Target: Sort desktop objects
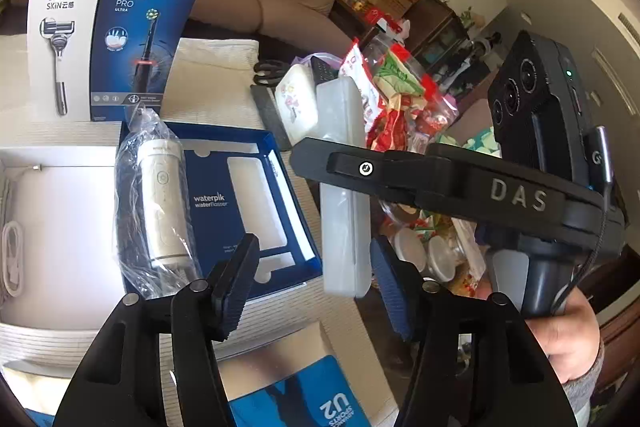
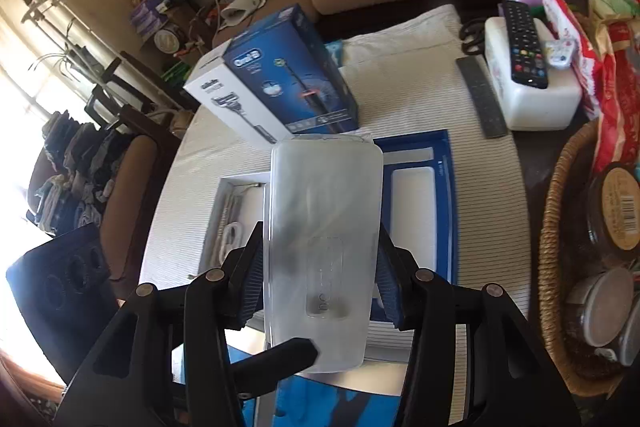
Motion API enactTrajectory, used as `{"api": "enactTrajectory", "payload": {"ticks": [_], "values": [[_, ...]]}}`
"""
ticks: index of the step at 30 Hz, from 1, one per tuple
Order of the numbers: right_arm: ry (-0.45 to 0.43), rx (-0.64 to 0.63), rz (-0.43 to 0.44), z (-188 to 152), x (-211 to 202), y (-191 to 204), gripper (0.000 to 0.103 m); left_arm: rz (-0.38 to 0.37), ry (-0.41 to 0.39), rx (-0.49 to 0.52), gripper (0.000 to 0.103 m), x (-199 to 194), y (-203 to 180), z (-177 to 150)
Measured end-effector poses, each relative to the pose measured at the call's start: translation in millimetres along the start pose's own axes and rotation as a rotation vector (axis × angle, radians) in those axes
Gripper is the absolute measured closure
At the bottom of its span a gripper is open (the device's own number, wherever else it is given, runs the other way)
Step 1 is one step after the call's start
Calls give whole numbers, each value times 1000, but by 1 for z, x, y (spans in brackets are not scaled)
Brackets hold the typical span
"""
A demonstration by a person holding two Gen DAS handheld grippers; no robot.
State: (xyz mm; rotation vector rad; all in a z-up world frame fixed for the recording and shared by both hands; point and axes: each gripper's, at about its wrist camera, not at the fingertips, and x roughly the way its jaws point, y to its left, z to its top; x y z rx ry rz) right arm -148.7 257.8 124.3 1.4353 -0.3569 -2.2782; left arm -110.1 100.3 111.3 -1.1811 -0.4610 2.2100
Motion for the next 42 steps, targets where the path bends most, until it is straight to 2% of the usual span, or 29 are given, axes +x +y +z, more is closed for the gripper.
{"api": "enactTrajectory", "payload": {"ticks": [5,10,16,27,33,37,42], "values": [[83,-22,-114,17,38,-21,56,79,58,32,42,14,16,4],[180,-59,-187,25,86,-26,56,106,50,23,42,13,36,6],[258,-141,-334,26,130,-26,56,153,59,69,42,12,47,7],[281,-137,-351,29,136,-24,56,136,67,72,42,12,54,4],[130,-94,-233,54,102,-19,55,141,58,91,42,8,50,7],[117,-127,-200,68,111,-12,55,135,64,108,42,8,47,6],[185,-250,-324,69,144,0,55,138,75,144,42,10,42,3]]}}
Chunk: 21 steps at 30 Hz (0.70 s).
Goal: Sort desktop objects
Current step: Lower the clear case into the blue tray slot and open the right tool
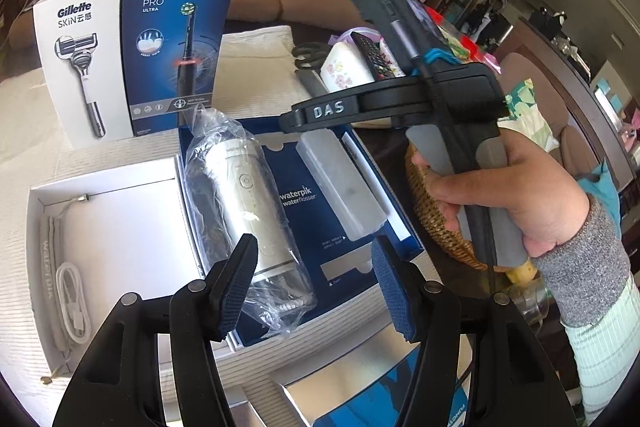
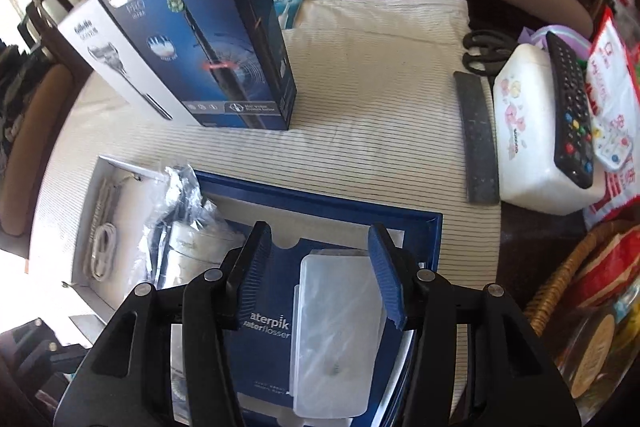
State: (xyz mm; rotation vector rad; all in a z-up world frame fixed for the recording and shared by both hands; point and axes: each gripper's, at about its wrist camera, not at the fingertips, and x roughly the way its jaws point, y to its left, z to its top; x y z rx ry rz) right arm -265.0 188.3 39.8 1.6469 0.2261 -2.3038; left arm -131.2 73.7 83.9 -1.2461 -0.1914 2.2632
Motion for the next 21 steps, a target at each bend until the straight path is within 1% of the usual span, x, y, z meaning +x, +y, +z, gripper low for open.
{"api": "enactTrajectory", "payload": {"ticks": [3,5,7,10,11,14,16,18,20,21], "values": [[33,-42,-72,-1,11,2,65,-1,5,9,42,2,0,1],[38,-34,-82,-3,12,-4,66,-6,7,6,42,4,0,1],[45,-21,-74,-6,14,-9,71,-7,10,5,42,6,0,0],[32,-16,-58,-8,16,-12,71,0,17,10,42,9,0,-1],[25,-18,-54,-8,16,-11,69,5,20,13,42,10,0,-1],[15,-9,-67,-10,15,-8,69,21,29,20,42,10,1,-3],[-2,6,-88,-11,7,-8,70,19,26,20,42,7,1,-3],[-35,5,-66,-15,-7,-8,70,20,20,28,42,3,0,-2],[-31,-5,-47,-22,-14,-6,70,18,17,33,41,1,-1,-2],[-12,-18,-53,-26,-14,-5,71,15,18,33,41,1,-2,-2]]}}
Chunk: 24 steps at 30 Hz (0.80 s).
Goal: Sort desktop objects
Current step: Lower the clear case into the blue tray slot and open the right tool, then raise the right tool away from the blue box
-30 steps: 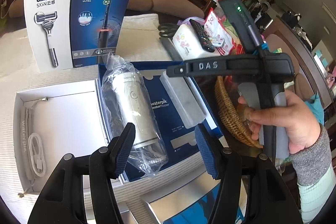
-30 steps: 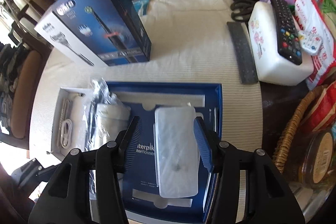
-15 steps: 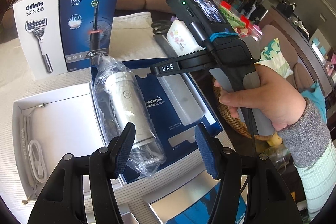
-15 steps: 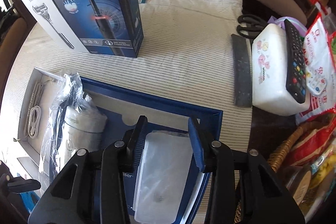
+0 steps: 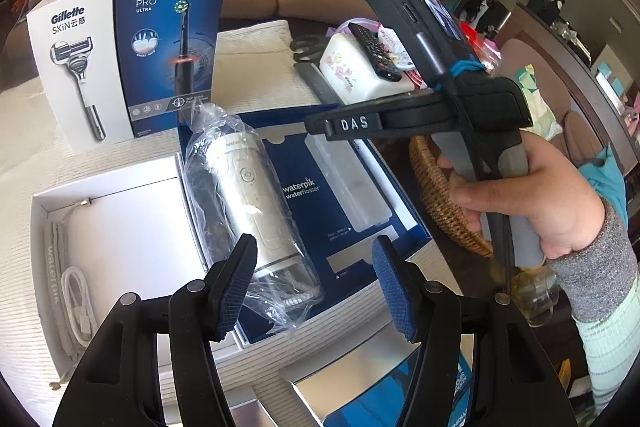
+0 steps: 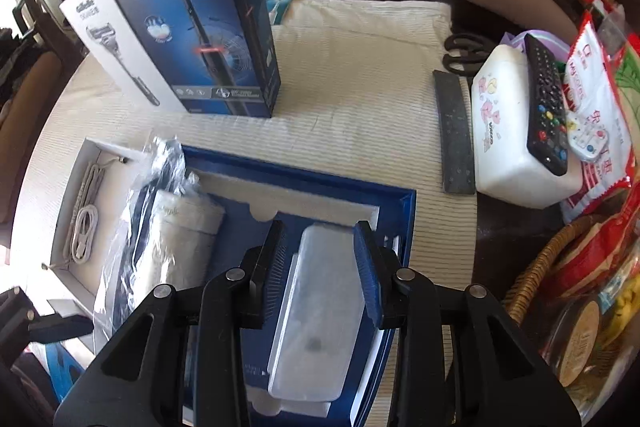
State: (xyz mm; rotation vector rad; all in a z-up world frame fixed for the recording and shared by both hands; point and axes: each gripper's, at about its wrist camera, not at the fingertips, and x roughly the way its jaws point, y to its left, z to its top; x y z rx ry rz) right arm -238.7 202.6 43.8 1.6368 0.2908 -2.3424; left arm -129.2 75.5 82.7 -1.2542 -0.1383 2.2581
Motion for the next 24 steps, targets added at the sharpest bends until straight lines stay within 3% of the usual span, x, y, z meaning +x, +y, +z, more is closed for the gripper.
{"api": "enactTrajectory", "payload": {"ticks": [3,7,15,17,20,24], "values": [[47,-30,-13,-11,7,4,71,-8,2,0,41,1,-5,-1],[48,-35,-30,-16,7,9,71,-15,16,19,41,4,-16,-3],[9,-118,-182,-26,11,35,69,-24,26,29,41,4,-27,-8],[5,-75,-114,-26,5,30,69,-20,36,32,41,6,-27,-8],[-30,108,96,-29,-14,-6,70,-24,48,28,41,8,-27,-5],[-116,239,266,-42,-47,-50,70,-105,40,-19,41,14,-34,14]]}}
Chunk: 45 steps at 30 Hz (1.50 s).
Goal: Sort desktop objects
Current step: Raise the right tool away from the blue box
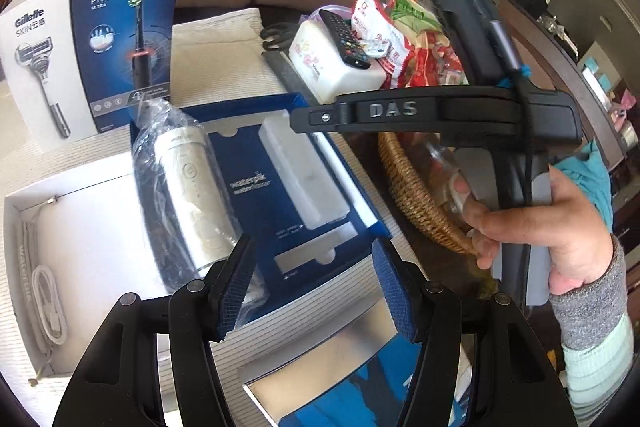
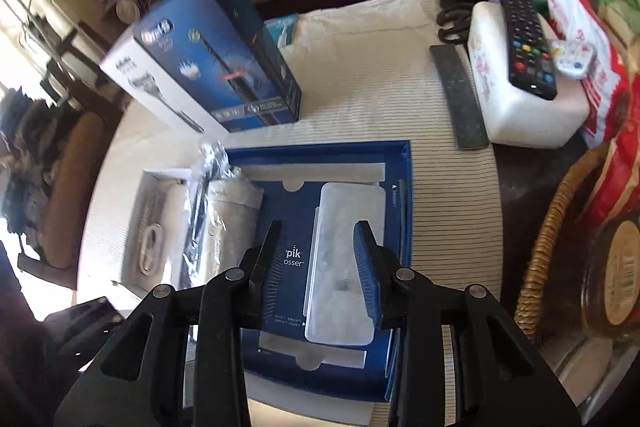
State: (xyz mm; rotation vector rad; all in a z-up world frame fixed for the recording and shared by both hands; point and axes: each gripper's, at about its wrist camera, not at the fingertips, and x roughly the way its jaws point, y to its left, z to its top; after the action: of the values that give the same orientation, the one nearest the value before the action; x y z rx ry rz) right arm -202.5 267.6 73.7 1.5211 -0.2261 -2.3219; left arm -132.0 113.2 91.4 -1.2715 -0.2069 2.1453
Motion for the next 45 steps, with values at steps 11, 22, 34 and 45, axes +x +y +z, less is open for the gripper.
{"api": "enactTrajectory", "payload": {"ticks": [11,22,34,45], "values": [[-43,61,63,-19,-43,-55,68,-171,6,-318,61,70,15,35],[-9,7,80,-29,-29,-47,68,13,46,-285,87,91,26,31],[-14,-12,94,-32,-34,-25,66,10,-11,-229,19,36,15,39],[26,-62,7,-58,-21,15,50,206,-26,-156,9,-20,26,3]]}}
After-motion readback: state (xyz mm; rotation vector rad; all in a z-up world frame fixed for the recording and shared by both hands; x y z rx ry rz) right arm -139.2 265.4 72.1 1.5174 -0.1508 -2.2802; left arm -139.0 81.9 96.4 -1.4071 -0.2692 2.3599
